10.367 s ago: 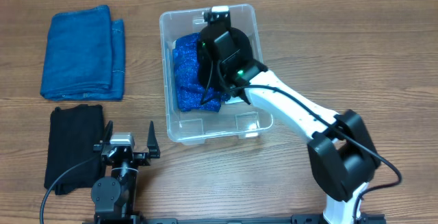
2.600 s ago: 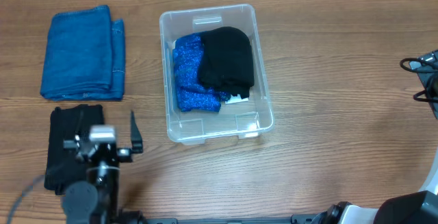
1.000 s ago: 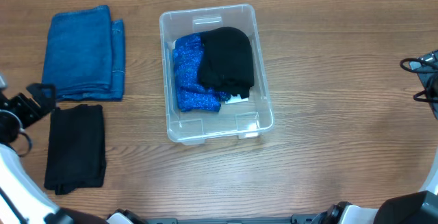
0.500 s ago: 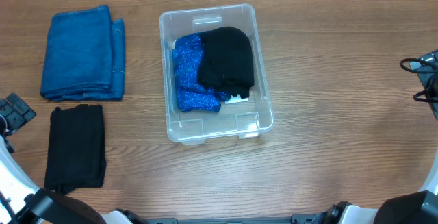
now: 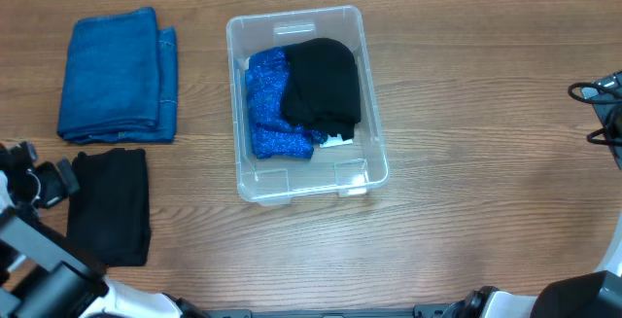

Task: Pack container
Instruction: 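Move the left gripper down to the folded black cloth at left, then close the left gripper on the black cloth's left edge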

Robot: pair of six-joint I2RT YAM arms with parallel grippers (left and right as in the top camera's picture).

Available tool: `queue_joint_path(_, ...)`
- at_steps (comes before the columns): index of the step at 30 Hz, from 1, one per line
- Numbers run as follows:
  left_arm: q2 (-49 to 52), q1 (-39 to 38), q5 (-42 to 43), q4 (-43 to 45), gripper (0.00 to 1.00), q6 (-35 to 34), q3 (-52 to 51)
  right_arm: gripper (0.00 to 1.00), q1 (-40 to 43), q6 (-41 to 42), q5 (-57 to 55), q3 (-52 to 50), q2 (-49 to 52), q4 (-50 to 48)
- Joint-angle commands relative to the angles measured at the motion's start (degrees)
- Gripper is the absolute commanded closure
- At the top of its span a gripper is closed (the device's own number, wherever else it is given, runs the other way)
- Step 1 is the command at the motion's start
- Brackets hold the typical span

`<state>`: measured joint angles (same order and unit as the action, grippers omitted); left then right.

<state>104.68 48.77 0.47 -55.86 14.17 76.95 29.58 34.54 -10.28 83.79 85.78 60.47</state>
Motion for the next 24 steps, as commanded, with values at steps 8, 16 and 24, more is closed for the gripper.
queue_joint_path(8, 4.55, 0.28, -10.73, -1.33, 0.00, -0.98, -0.17, 0.00, 0.17, 0.44, 0.09, -0.31, 0.02, -0.35)
queue_joint_path(16, 4.61, 0.28, -17.22, -1.29, 0.00, -5.64, -0.35, 0.00, 0.17, 0.44, 0.09, -0.31, 0.02, -0.35)
queue_joint_path(24, 4.72, 0.33, -13.75, -0.39, 0.00, -9.22, -2.03, 0.00, 0.17, 0.44, 0.09, -0.31, 0.02, -0.35)
